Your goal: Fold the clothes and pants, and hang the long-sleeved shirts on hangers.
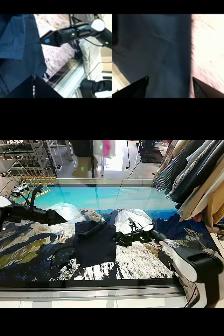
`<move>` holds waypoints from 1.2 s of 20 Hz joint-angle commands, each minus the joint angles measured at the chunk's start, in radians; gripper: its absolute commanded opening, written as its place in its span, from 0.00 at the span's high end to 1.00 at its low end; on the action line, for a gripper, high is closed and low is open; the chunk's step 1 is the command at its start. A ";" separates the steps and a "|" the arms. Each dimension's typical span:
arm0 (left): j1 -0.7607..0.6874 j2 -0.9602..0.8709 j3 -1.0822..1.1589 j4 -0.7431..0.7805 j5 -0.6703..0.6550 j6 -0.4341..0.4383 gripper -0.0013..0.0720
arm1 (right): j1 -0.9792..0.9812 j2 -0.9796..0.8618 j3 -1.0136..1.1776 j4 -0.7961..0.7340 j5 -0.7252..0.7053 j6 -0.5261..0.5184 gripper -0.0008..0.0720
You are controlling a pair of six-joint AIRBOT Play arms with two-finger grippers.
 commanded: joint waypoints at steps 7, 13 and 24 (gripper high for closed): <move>0.000 0.008 0.000 0.021 -0.043 -0.009 0.97 | 0.069 0.016 0.319 -0.150 0.039 0.276 0.97; -0.003 0.109 0.000 0.043 -0.122 -0.029 0.97 | -0.200 0.427 0.363 -0.530 0.225 0.562 0.97; -0.003 0.212 0.000 0.090 -0.224 0.001 0.97 | -1.303 0.910 -0.200 -0.521 0.366 0.138 0.98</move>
